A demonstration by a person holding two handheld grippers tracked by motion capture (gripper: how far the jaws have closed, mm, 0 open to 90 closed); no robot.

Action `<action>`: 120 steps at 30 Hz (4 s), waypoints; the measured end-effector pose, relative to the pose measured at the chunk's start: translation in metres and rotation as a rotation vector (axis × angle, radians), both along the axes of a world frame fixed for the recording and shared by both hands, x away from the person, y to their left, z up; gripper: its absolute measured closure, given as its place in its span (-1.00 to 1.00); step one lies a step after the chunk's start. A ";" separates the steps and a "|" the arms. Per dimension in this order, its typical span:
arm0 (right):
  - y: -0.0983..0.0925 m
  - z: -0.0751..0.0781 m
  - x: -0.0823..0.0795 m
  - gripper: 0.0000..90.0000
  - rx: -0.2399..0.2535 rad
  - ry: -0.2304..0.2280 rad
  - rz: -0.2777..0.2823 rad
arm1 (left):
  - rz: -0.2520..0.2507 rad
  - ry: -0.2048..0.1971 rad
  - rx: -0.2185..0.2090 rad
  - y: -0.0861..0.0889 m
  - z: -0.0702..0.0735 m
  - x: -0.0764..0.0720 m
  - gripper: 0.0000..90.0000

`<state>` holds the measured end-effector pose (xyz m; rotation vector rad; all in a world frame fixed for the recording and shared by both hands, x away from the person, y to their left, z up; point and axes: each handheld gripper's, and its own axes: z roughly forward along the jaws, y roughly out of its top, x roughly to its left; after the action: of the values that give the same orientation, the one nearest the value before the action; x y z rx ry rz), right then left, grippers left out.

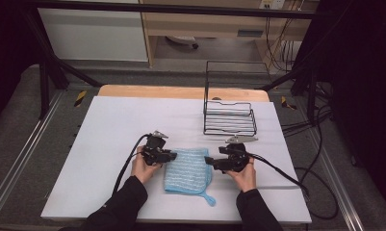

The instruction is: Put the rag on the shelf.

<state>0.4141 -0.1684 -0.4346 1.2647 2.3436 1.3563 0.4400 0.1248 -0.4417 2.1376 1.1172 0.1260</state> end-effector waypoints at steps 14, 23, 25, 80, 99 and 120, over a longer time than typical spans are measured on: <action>0.016 -0.024 0.022 0.19 0.003 0.078 -0.005 | -0.008 -0.029 -0.015 0.001 -0.004 -0.004 0.65; 0.019 -0.026 0.023 0.58 0.046 0.132 0.004 | -0.013 -0.026 -0.029 0.002 -0.004 -0.004 0.68; 0.020 -0.027 0.023 0.67 0.060 0.148 0.004 | -0.013 -0.026 -0.039 0.003 -0.005 -0.004 0.71; 0.007 0.060 -0.025 0.80 0.170 -0.181 -0.038 | -0.027 -0.325 -0.266 0.016 0.074 -0.056 0.78; -0.007 0.100 -0.045 0.80 0.188 -0.332 -0.075 | -0.032 -0.458 -0.319 0.001 0.111 -0.062 0.78; -0.038 0.149 -0.058 0.80 0.212 -0.515 -0.183 | -0.037 -0.571 -0.418 -0.039 0.154 -0.049 0.78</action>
<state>0.3560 -0.2066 -0.2852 0.9908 1.7368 1.6587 0.3913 0.0861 -0.2881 1.6010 0.6912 0.4174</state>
